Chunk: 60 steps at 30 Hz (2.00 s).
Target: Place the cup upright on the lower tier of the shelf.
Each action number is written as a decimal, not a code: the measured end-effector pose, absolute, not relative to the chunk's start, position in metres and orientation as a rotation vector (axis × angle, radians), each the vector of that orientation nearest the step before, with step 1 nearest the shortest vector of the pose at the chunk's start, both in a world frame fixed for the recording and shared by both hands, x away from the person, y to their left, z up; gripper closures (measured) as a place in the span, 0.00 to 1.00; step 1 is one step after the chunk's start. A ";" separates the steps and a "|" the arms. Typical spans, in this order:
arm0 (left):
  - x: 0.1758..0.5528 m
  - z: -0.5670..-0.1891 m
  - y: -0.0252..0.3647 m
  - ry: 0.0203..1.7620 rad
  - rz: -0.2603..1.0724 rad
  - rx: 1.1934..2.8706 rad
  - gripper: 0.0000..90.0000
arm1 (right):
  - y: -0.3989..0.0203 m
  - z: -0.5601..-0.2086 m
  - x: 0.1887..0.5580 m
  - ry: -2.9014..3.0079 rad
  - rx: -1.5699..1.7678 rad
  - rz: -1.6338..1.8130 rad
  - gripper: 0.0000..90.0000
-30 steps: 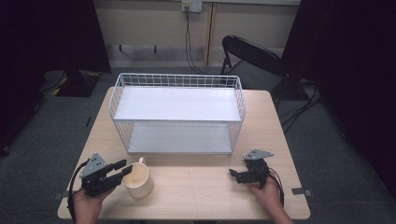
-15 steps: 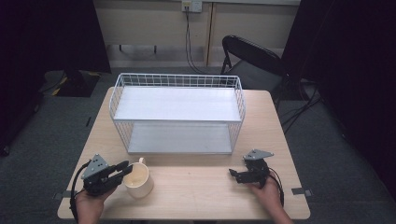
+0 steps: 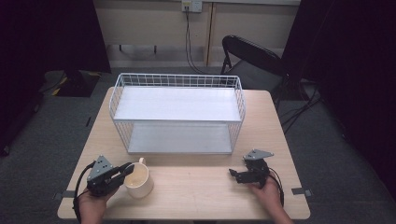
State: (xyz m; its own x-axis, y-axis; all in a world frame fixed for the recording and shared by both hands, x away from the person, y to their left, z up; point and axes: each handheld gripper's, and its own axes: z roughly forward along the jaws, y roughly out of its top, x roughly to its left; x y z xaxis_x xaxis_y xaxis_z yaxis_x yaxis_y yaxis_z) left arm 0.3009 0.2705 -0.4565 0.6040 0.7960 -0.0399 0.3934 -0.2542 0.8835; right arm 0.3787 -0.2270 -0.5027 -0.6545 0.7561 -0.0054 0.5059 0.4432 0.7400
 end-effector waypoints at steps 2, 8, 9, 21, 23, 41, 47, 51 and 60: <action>0.301 -0.456 0.270 0.955 0.536 1.872 0.90 | -0.227 -0.503 0.379 2.364 1.077 1.043 0.17; 0.299 -0.454 0.267 0.938 0.582 1.896 0.91 | -0.227 -0.503 0.379 2.364 1.077 1.042 0.17; 0.299 -0.454 0.267 0.938 0.582 1.896 0.91 | -0.227 -0.503 0.379 2.365 1.078 1.043 0.17; 0.296 -0.447 0.270 0.958 0.595 1.852 0.91 | -0.227 -0.503 0.379 2.364 1.077 1.042 0.17; 0.296 -0.446 0.270 0.960 0.589 1.844 0.91 | -0.227 -0.503 0.379 2.365 1.078 1.042 0.17; 0.303 -0.429 0.260 0.979 0.636 1.798 0.91 | -0.227 -0.503 0.379 2.365 1.079 1.043 0.17; 0.311 -0.426 0.248 0.983 0.646 1.768 0.91 | -0.227 -0.503 0.379 2.364 1.077 1.043 0.17; 0.315 -0.425 0.242 0.985 0.660 1.755 0.91 | -0.227 -0.503 0.379 2.364 1.078 1.043 0.18; 0.322 -0.425 0.235 1.005 0.675 1.736 0.91 | -0.227 -0.503 0.379 2.364 1.077 1.043 0.17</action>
State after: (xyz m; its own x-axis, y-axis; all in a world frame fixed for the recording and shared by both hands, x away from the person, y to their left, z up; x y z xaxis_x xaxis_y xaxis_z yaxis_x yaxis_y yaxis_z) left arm 0.3216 0.2352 -0.4252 0.5029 0.8643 -0.0087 0.3192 -0.1764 0.9311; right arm 0.3787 -0.2270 -0.5027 -0.6543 0.7562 -0.0050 0.5063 0.4429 0.7399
